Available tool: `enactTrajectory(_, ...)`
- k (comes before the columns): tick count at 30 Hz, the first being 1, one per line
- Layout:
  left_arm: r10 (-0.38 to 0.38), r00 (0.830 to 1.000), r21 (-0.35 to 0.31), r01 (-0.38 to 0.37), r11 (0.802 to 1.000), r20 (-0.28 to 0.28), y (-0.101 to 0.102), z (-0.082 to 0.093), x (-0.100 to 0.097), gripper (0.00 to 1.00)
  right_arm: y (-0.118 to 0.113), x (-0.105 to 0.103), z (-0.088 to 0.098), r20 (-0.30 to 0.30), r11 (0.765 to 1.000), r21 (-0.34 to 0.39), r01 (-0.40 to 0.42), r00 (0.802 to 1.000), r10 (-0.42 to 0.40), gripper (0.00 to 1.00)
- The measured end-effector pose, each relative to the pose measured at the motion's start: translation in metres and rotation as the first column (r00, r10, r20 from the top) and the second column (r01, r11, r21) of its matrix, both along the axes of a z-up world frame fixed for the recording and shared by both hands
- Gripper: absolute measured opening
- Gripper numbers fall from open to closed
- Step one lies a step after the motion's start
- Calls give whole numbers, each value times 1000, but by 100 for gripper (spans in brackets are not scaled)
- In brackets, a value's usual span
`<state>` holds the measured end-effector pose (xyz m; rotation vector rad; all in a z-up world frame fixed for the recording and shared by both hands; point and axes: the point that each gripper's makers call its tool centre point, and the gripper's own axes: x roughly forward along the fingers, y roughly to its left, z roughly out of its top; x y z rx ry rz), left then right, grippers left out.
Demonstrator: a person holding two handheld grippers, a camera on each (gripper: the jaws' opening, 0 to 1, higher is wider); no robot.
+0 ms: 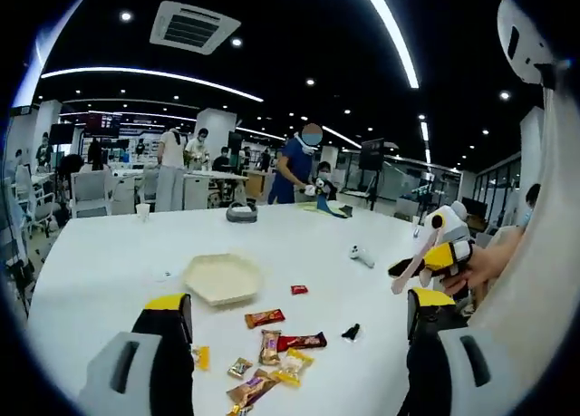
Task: Place the target food into the container with the food tongs after gripping and lifting it, then release it inside without dropping or visibly crushing the food.
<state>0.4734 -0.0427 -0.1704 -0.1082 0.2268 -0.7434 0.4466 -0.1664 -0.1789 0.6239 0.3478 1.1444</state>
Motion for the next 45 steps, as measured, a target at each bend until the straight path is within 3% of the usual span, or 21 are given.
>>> enactTrajectory(5,-30,999,0,30,1000,30,-1,2,-6,99,-11,8,-13,116,993,-101,67,992,-55,28)
enactTrajectory(15,-64,997,-36,66,997,39,-2,2,-23,90,-37,15,-41,139,970,-204,135,984,-107,28)
enactTrajectory(18,-91,995,-71,94,993,46,-4,8,-28,80,-42,17,-49,160,960,-240,147,981,-110,28)
enactTrajectory(20,-68,996,-76,72,994,56,-2,12,-26,73,-44,18,-54,165,954,-264,142,981,-101,29)
enactTrajectory(28,-61,996,-76,66,995,66,-5,16,-28,75,-63,22,-73,197,919,-359,164,976,-97,29)
enactTrajectory(36,-145,987,-99,152,983,73,-22,22,-39,75,-83,29,-92,198,889,-425,173,975,-95,29)
enactTrajectory(42,-158,980,-170,178,969,124,-24,42,-43,65,-92,36,-102,207,880,-442,175,974,-90,29)
enactTrajectory(45,-151,980,-175,172,969,130,-24,46,-43,67,-96,42,-109,203,870,-470,150,977,-59,29)
